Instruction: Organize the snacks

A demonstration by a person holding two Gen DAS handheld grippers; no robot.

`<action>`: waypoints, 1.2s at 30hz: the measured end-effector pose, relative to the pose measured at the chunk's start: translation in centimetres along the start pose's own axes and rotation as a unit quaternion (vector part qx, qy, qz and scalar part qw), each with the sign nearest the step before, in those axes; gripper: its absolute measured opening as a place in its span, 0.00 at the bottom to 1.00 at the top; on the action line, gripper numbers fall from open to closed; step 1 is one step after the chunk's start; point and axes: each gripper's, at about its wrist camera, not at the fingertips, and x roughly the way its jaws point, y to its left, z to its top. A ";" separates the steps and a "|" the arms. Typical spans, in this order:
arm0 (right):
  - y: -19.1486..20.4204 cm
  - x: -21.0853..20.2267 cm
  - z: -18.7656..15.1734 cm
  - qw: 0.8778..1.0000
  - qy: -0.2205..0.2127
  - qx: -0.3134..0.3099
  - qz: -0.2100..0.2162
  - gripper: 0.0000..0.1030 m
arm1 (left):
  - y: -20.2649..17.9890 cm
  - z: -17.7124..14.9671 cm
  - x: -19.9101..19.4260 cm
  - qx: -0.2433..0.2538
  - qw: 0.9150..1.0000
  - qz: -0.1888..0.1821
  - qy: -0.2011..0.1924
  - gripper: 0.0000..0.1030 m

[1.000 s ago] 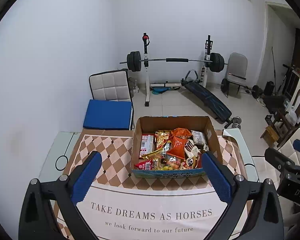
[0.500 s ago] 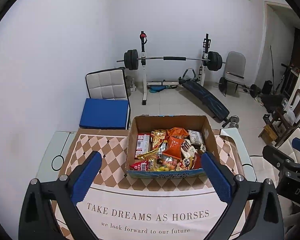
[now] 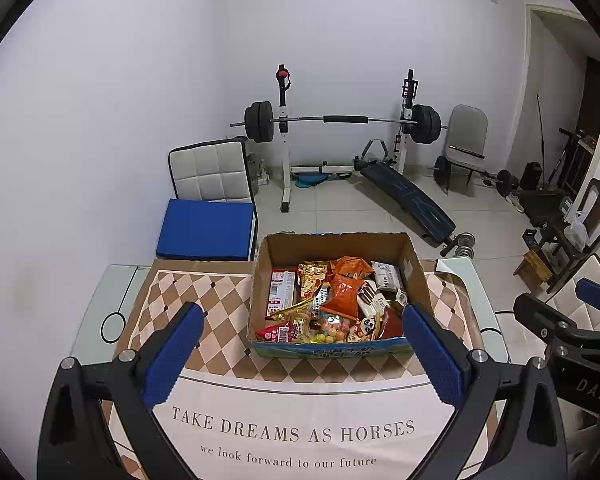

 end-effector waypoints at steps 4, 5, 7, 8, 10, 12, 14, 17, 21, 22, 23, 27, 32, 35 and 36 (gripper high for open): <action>0.2 -0.1 -0.7 1.000 0.001 0.004 -0.002 0.98 | 0.0 0.0 0.0 0.000 1.000 -0.001 0.001 0.99; 0.2 -0.1 -0.7 1.000 0.001 0.004 -0.001 0.98 | 0.0 0.0 0.0 0.000 1.000 -0.001 0.001 0.99; 0.3 0.0 -1.2 1.000 0.002 0.004 -0.003 0.98 | 0.0 -0.1 -0.1 0.001 1.000 -0.001 0.001 0.99; 0.3 0.0 -1.3 1.000 0.003 0.004 -0.003 0.98 | 0.0 -0.1 -0.1 0.000 1.000 -0.001 0.001 0.99; 0.3 -0.2 -1.7 1.000 0.004 0.006 -0.003 0.98 | -0.1 -0.1 -0.1 -0.001 1.000 -0.001 0.001 0.99; 0.2 -0.2 -2.0 1.000 0.004 0.007 -0.004 0.98 | -0.2 -0.2 -0.2 -0.002 1.000 -0.001 0.000 0.99; 0.3 -0.2 -2.1 1.000 0.004 0.006 -0.004 0.98 | -0.1 -0.2 -0.2 -0.002 1.000 -0.002 0.000 0.99; 0.3 -0.3 -1.9 1.000 0.003 0.005 -0.004 0.98 | -0.2 -0.2 -0.3 -0.002 1.000 -0.001 0.000 0.99; 0.4 -0.5 -2.1 1.000 0.002 0.005 -0.005 0.98 | -0.2 -0.3 -0.3 -0.002 1.000 -0.001 0.000 0.99; 0.3 -0.4 -2.0 1.000 0.002 0.004 -0.006 0.98 | -0.2 -0.3 -0.3 -0.002 1.000 -0.001 0.001 0.99; 0.3 -0.5 -2.1 1.000 0.002 0.004 -0.006 0.98 | -0.3 -0.3 -0.4 -0.002 1.000 -0.001 0.001 0.99; 0.3 -0.6 -2.0 1.000 0.001 0.005 -0.007 0.98 | -0.2 -0.4 -0.4 0.000 1.000 0.000 -0.001 0.99; 0.3 -0.6 -1.9 1.000 0.002 0.004 -0.005 0.98 | 0.1 -0.8 -0.6 -0.001 1.000 -0.004 -0.001 0.99; 0.2 -0.8 -2.0 1.000 0.002 0.005 -0.007 0.98 | 0.0 -0.8 -0.7 0.000 1.000 -0.004 -0.002 0.99; 0.2 -0.8 -1.9 1.000 0.002 0.004 -0.007 0.98 | 0.0 -0.8 -0.6 0.000 1.000 -0.005 -0.001 0.99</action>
